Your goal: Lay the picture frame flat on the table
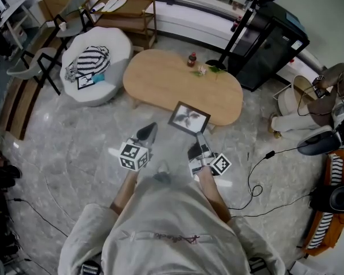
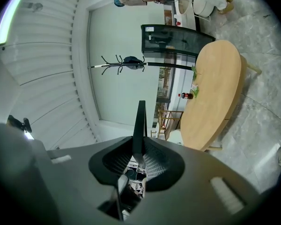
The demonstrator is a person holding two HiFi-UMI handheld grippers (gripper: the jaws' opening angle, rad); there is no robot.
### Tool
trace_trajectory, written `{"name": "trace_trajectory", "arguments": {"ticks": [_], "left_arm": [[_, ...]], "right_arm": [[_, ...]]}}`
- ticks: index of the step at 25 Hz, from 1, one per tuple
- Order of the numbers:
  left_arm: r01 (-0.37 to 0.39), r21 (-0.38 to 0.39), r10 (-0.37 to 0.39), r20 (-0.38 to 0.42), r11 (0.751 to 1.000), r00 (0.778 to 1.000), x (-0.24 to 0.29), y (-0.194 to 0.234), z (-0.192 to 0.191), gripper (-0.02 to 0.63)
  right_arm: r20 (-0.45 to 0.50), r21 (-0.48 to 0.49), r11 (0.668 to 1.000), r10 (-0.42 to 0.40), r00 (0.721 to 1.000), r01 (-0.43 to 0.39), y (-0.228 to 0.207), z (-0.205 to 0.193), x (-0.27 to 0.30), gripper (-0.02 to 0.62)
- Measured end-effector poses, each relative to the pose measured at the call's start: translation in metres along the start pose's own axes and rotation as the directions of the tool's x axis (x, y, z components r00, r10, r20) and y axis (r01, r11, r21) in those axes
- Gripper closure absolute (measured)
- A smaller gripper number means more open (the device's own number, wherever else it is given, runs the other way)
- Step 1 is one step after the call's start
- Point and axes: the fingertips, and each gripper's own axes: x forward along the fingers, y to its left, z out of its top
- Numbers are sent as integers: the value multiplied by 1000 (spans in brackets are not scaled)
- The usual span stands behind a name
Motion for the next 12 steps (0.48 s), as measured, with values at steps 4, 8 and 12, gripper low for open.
{"name": "trace_trajectory", "arguments": {"ticks": [4, 8, 12], "left_arm": [[13, 6, -13, -1, 1000, 1000, 17, 15, 7, 606], [25, 7, -25, -1, 1000, 1000, 34, 27, 14, 606], [41, 12, -41, -5, 999, 999, 46, 34, 17, 606]], "right_arm": [[13, -3, 1000, 1, 1000, -1, -5, 7, 18, 520], [23, -4, 1000, 7, 1000, -7, -7, 16, 36, 520], [42, -5, 1000, 11, 999, -10, -9, 24, 46, 520]]}}
